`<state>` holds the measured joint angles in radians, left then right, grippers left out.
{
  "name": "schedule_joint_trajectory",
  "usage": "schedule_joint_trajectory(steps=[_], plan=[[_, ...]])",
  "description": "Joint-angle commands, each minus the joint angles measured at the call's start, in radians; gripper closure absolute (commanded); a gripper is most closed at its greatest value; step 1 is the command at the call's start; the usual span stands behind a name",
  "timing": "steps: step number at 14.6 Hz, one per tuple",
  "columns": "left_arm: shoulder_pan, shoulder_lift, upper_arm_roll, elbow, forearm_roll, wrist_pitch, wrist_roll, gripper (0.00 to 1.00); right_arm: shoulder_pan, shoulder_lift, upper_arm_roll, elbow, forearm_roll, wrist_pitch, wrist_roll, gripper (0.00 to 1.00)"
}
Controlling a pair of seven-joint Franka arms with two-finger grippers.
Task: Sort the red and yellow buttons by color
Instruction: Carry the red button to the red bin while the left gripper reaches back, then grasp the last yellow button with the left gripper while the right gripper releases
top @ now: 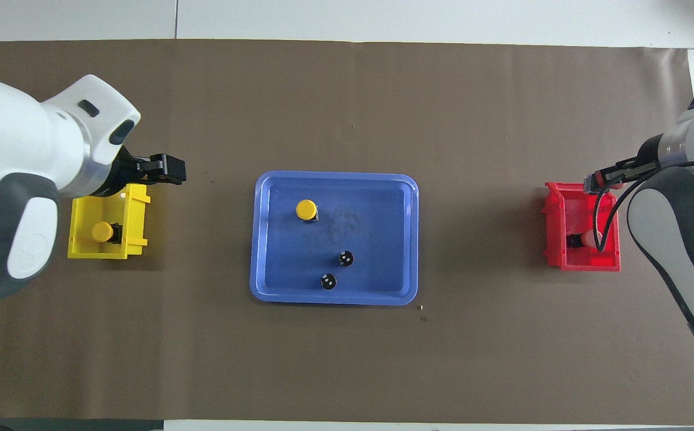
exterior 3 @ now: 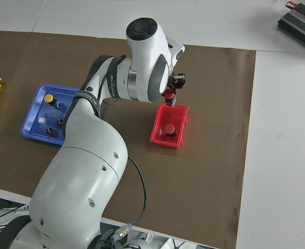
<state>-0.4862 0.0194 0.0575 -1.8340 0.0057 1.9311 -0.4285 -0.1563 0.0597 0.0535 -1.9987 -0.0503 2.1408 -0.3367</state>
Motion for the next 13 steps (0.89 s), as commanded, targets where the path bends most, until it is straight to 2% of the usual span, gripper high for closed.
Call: schedule_joint_trajectory(steps=[1, 3, 10, 13], plan=[[-0.1, 0.075, 0.016, -0.037, 0.016, 0.106, -0.104, 0.06, -0.017, -0.06, 0.017, -0.116, 0.032, 0.069, -0.018, 0.9], [-0.152, 0.126, 0.016, -0.066, 0.014, 0.205, -0.171, 0.06, -0.029, -0.05, 0.017, -0.153, 0.05, 0.108, -0.019, 0.9], [-0.244, 0.269, 0.015, -0.077, 0.014, 0.373, -0.271, 0.06, -0.026, -0.064, 0.016, -0.268, 0.05, 0.195, -0.025, 0.9], [-0.249, 0.274, 0.015, -0.076, 0.013, 0.384, -0.274, 0.06, -0.028, -0.052, 0.014, -0.278, 0.049, 0.243, -0.027, 0.9]])
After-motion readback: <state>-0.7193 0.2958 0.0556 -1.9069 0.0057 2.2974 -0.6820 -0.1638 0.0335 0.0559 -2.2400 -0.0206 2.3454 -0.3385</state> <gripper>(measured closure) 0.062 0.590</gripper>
